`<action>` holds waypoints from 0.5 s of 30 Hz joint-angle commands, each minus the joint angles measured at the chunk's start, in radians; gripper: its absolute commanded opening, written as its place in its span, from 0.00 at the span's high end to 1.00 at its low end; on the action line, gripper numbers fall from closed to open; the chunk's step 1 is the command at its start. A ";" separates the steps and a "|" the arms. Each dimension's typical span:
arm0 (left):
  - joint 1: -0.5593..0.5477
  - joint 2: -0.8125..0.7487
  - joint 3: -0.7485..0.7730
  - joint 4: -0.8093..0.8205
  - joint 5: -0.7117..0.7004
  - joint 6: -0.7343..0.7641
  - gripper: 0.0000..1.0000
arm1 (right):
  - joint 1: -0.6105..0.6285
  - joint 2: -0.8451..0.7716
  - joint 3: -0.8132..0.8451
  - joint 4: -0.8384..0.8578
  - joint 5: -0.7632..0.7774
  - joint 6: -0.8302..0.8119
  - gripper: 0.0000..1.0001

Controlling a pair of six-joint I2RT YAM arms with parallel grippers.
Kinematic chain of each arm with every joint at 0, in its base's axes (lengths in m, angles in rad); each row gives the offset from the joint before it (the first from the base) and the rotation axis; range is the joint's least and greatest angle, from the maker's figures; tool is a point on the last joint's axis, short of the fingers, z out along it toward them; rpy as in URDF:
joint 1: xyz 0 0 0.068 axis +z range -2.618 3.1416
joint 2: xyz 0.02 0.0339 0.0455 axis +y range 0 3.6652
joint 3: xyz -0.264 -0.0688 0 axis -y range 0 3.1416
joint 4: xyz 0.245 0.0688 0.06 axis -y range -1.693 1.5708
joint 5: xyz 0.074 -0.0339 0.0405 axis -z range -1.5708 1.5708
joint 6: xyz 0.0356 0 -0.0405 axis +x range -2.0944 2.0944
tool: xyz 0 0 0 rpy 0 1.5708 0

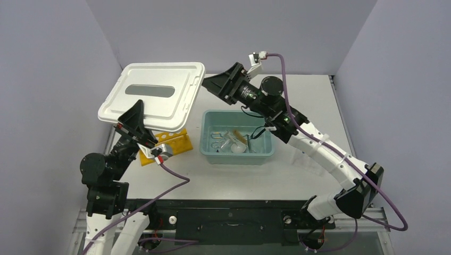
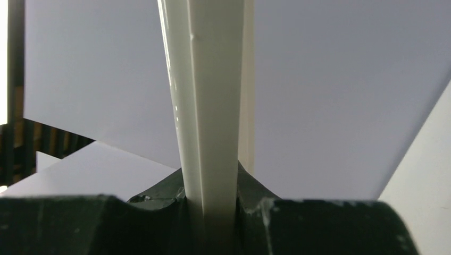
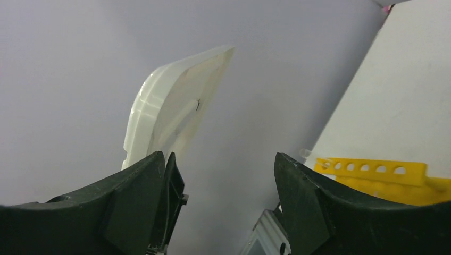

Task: Organize the chemistry lab equipment
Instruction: Close the lid of the storage box.

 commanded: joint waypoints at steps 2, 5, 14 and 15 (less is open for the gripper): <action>-0.002 -0.028 -0.003 0.098 0.015 0.171 0.85 | 0.071 0.043 0.050 0.221 -0.052 0.112 0.29; -0.003 -0.035 -0.012 0.079 0.014 0.206 0.85 | 0.103 0.050 0.029 0.256 -0.048 0.131 0.28; -0.003 -0.019 0.001 0.103 -0.055 0.210 0.86 | 0.086 -0.065 -0.058 -0.031 0.159 0.031 0.31; -0.003 -0.019 -0.001 0.119 -0.063 0.207 0.86 | 0.081 -0.092 -0.071 -0.080 0.183 0.029 0.31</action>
